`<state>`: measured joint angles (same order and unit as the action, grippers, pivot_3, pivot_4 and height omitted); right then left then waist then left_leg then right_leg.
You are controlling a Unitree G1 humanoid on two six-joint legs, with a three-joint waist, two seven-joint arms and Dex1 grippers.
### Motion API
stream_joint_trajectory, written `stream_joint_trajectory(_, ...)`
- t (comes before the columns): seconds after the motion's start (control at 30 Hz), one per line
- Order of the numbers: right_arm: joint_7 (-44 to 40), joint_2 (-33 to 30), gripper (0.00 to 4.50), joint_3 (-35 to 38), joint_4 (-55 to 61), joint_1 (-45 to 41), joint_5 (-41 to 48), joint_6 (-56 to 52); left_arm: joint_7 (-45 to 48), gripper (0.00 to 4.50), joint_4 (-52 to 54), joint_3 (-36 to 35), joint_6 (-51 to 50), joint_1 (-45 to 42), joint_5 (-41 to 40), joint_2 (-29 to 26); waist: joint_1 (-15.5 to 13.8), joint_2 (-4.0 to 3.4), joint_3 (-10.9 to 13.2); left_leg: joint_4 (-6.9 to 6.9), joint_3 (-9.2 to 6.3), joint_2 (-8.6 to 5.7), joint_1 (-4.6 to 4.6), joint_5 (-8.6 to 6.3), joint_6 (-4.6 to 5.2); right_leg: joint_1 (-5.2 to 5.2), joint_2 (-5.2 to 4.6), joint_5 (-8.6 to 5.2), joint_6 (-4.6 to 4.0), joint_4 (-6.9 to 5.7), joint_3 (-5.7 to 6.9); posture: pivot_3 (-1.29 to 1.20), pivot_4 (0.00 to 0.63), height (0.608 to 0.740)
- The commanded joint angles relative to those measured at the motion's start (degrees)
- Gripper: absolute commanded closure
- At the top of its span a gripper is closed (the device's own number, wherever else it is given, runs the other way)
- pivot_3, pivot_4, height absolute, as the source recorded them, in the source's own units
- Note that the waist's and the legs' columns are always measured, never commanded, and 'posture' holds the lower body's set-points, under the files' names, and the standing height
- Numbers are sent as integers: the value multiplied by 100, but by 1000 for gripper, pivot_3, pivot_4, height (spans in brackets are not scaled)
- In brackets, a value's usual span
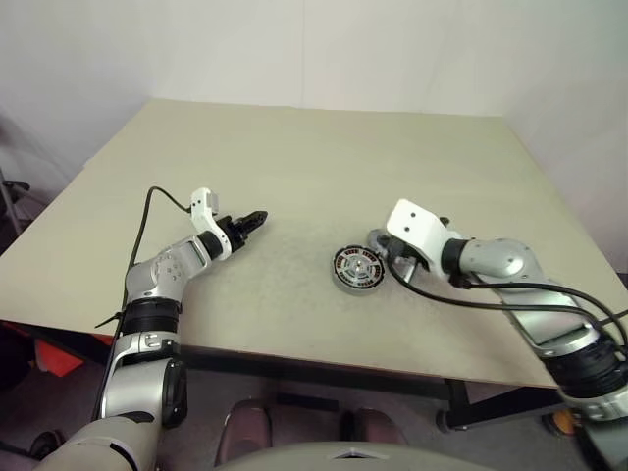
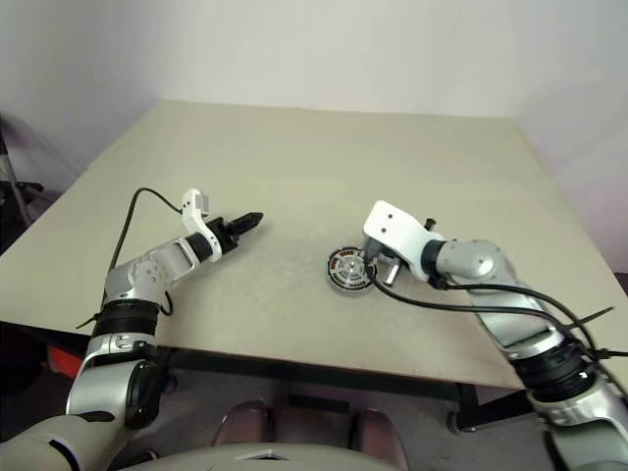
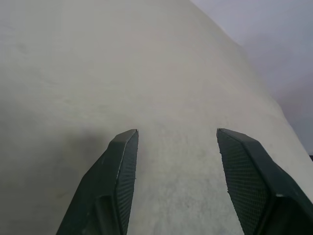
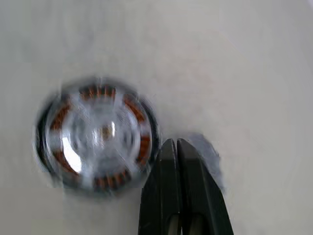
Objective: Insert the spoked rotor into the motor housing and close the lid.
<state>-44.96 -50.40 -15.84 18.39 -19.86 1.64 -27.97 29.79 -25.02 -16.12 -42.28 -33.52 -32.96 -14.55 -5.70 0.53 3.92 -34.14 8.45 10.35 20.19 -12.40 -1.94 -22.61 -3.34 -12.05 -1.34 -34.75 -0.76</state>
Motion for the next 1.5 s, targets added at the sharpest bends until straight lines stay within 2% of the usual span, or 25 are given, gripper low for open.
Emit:
stream_joint_trajectory(0.03,-924,-617,4500,-209,-503,-357,-446,1266,108,1786,208,89,154,-114,34,-13,8,0,0,0,1,0,-1,0,1,1,0,0,0,-1,-1,0,0,740)
stream_joint_trajectory(0.13,-1376,-757,3915,-363,-1078,-830,-707,2147,114,1760,207,107,185,-105,58,1,58,0,0,-6,3,3,-2,-1,3,-4,1,1,-2,-9,-2,0,0,740)
stream_joint_trajectory(0.23,-1639,-583,2958,-528,-1479,-1332,-964,2879,119,1760,199,119,224,-69,71,9,86,0,0,-7,6,9,-1,-11,21,-11,4,2,-7,-15,0,0,0,740)
stream_joint_trajectory(0.43,-2406,-312,2958,-803,-1641,-1620,-1033,3737,85,1760,208,121,272,-24,71,23,53,-1,0,-20,4,28,30,-20,49,-17,4,-7,-25,-12,37,0,0,740)
stream_joint_trajectory(0.63,-2738,-246,2958,-907,-1641,-1555,-1152,4186,74,1760,218,101,285,7,61,5,20,-2,0,-54,-1,43,81,-13,85,-41,3,-9,-30,-17,64,0,0,740)
stream_joint_trajectory(1.1,-2911,10,2958,-1017,-2362,-1481,-1562,4595,45,1760,319,124,211,46,46,7,30,-1,-1,-96,-1,46,70,-18,65,-40,0,-9,-32,-74,60,0,0,740)
stream_joint_trajectory(1.5,-2718,258,2958,-1020,-2916,-1745,-1983,4889,-29,1760,495,124,136,180,15,18,46,-1,0,-97,-1,48,67,-16,65,-41,0,-9,-34,-83,61,0,0,740)
